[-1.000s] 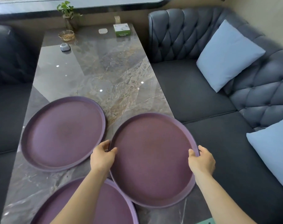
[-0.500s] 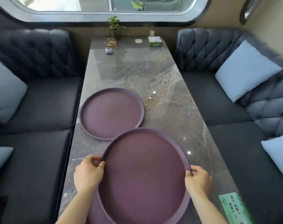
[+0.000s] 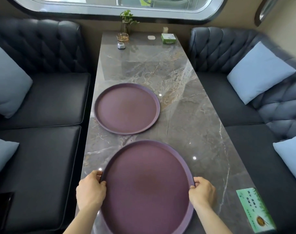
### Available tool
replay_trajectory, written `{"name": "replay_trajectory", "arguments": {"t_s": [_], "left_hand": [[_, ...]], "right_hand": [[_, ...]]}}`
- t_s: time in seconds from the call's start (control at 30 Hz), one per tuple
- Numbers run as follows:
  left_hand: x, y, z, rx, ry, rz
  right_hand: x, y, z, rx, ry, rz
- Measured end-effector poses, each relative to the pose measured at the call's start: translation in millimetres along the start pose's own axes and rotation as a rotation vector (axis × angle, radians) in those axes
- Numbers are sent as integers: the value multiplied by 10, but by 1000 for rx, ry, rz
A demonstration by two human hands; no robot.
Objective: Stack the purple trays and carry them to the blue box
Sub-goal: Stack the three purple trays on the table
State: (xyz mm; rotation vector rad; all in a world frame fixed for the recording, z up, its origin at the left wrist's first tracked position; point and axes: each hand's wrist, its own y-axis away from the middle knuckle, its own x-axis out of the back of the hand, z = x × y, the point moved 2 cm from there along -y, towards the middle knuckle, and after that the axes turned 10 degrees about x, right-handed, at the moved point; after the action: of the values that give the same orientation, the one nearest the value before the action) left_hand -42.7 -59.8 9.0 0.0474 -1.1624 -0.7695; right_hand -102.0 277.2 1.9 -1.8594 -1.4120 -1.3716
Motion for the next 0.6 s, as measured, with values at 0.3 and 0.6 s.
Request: {"name": "replay_trajectory", "arguments": {"t_s": [0.3,0.6], "left_hand": [[-47,-54,-19,-35,-10,24],[-43,-83,-5,-12,-23,37]], "right_hand": [[13,24,58,18,19,9],[-3,19,94,40,32,-20]]}}
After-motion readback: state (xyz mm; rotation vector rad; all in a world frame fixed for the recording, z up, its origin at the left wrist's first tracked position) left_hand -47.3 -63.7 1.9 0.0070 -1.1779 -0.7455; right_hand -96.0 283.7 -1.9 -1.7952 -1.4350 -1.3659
